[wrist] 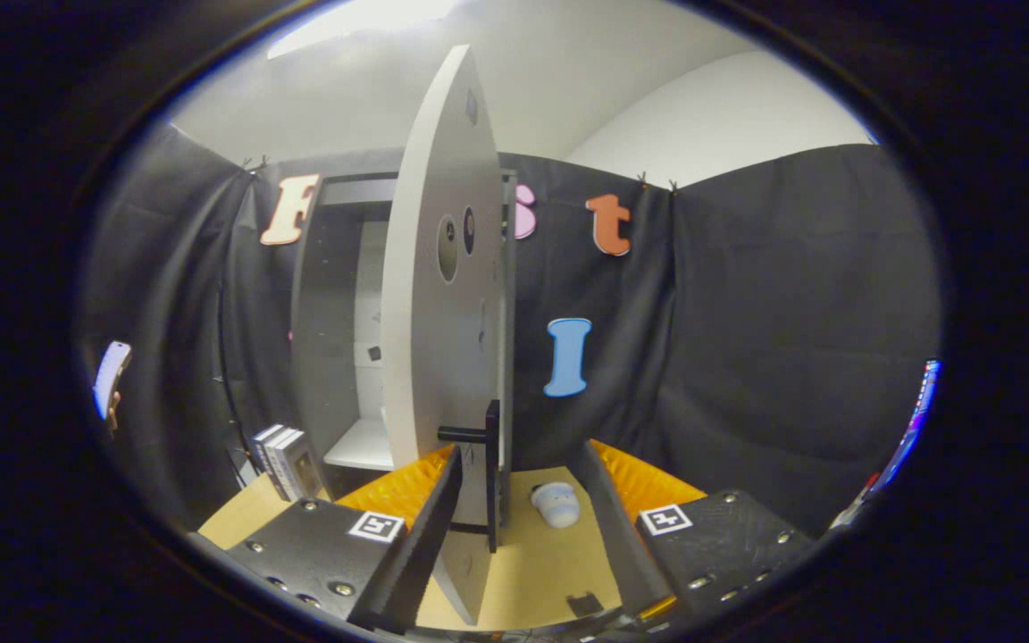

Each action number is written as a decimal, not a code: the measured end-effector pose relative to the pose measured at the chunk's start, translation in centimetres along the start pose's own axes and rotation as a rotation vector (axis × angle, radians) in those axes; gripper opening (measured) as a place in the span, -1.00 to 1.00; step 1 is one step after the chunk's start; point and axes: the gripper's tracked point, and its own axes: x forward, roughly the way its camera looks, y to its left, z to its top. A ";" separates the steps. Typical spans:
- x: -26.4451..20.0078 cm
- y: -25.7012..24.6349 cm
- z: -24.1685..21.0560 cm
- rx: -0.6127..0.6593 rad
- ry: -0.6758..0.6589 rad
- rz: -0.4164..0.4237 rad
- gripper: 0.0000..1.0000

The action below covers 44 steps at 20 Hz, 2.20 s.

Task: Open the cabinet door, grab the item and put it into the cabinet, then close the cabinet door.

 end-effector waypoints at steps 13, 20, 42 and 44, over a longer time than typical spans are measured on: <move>5.5 10.4 -0.9 0.025 0.011 0.174 0.62; 6.8 14.5 -1.4 0.038 0.030 0.282 0.63; 15.5 23.5 -1.5 0.064 0.015 0.345 0.78; 16.6 24.6 -1.6 0.069 0.021 0.334 0.78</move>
